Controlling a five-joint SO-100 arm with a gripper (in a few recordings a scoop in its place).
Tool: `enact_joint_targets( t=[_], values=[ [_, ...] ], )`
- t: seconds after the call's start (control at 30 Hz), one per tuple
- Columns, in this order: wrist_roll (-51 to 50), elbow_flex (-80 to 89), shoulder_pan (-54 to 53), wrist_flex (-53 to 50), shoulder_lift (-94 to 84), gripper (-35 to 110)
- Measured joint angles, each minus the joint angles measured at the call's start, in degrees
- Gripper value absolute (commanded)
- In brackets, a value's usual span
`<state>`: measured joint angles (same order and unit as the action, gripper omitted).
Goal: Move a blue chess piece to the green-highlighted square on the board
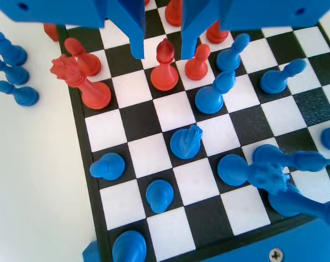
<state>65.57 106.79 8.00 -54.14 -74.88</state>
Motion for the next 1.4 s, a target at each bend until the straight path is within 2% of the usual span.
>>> enact_joint_targets(
  t=[0.93,1.4],
  values=[
    [1.1,-0.1,-0.1,1.9,4.1,10],
    [1.1,-0.7,0.5,1.9,4.1,1]
  ],
)
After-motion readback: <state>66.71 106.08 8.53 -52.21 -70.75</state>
